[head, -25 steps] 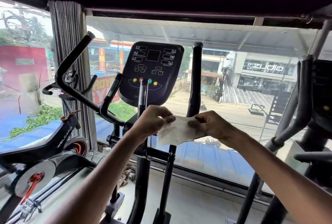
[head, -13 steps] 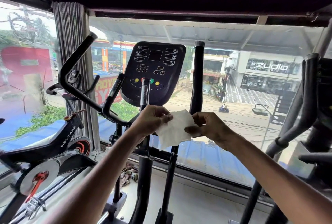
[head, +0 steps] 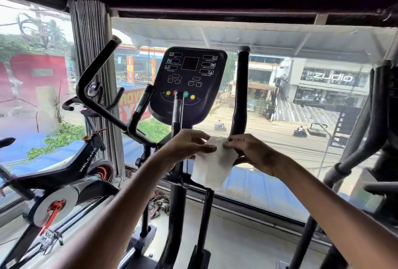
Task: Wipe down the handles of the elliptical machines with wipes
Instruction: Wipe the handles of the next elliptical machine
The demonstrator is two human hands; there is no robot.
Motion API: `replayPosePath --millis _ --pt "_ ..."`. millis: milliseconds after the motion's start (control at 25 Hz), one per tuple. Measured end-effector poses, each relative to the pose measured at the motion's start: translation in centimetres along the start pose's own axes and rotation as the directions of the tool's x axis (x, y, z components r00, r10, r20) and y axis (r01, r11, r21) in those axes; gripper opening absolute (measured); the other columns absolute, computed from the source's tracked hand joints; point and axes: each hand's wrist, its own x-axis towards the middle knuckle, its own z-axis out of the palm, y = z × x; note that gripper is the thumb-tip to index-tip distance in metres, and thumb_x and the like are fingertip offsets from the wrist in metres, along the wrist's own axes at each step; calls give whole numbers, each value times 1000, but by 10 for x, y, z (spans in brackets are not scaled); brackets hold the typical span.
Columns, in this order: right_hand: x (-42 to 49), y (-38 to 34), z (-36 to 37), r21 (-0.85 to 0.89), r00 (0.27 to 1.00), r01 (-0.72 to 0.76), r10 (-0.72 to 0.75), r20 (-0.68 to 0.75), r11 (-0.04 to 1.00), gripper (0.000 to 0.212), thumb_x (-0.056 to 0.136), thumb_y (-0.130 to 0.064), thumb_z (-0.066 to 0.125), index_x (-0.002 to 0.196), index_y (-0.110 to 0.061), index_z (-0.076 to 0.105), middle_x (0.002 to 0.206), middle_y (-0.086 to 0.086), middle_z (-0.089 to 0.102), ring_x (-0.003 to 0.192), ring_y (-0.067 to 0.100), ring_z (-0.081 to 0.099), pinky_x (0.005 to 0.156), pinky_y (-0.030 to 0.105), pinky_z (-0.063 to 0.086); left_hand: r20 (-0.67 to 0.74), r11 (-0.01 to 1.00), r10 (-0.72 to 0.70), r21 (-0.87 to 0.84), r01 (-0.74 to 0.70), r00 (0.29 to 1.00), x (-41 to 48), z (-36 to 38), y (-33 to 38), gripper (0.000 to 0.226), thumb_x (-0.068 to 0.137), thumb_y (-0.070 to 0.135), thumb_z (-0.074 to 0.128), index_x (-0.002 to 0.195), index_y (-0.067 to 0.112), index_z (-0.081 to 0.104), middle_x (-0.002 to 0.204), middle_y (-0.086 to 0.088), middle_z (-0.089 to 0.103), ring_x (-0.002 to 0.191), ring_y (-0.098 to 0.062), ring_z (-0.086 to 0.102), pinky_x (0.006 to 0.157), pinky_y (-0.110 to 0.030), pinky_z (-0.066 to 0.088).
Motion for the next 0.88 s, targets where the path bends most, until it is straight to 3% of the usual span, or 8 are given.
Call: replayPosePath --millis 80,160,280,400,520,640,760,880 --pt "1 -4 3 60 998 8 -4 -68 998 19 102 -22 62 89 -11 71 81 5 68 78 21 66 67 30 54 -40 997 -1 -77 -2 999 -4 8 3 18 90 20 78 98 4 75 95 -13 78 74 -11 73 68 -22 59" --pt "0 -2 4 198 997 -10 26 -78 980 23 96 -36 73 102 -13 73 88 3 70 83 22 69 73 35 56 -116 977 -39 -215 13 993 -7 15 4 13 93 19 75 93 6 76 93 -14 78 73 -13 74 66 -25 61" --pt "-2 5 6 327 995 -59 82 -58 943 58 75 -23 90 126 -16 62 103 3 72 87 25 72 80 40 59 -205 938 -83 -346 7 975 -6 17 2 14 99 20 68 92 9 75 84 -6 77 67 -14 74 59 -27 59" --pt "-5 7 7 419 989 -37 94 -116 907 56 74 -6 85 122 -17 59 92 4 73 77 21 72 69 35 59 -236 891 -153 -453 31 960 -6 14 3 14 101 22 65 111 14 71 88 -4 77 69 -18 76 64 -33 61" --pt "-5 8 3 432 984 73 5 -178 899 47 75 -8 83 115 -17 61 89 2 70 75 19 70 66 34 57 -156 862 -128 -507 32 979 -11 12 1 40 92 12 74 126 29 60 92 -6 80 75 -21 77 64 -33 60" --pt "-9 6 -1 372 985 127 -72 -156 919 38 74 -7 81 110 -9 70 92 4 73 84 17 72 72 31 61 -93 847 -21 -531 -32 995 -12 11 -1 61 80 -4 77 133 22 58 95 -13 80 82 -23 76 83 -40 63" --pt "-11 7 -3 182 965 185 -143 -221 966 40 76 4 82 114 0 73 103 12 74 90 15 72 78 27 61 -91 904 37 -421 -72 995 -6 6 -7 61 69 3 88 124 22 66 104 -12 79 102 -35 74 108 -63 46" --pt "-9 9 -7 -150 908 196 -237 -345 969 25 82 -7 85 106 -9 79 100 15 77 87 21 71 80 39 63 -231 973 93 -186 -138 968 -3 8 -5 40 78 3 86 109 23 72 94 -6 80 93 -33 77 93 -71 52"
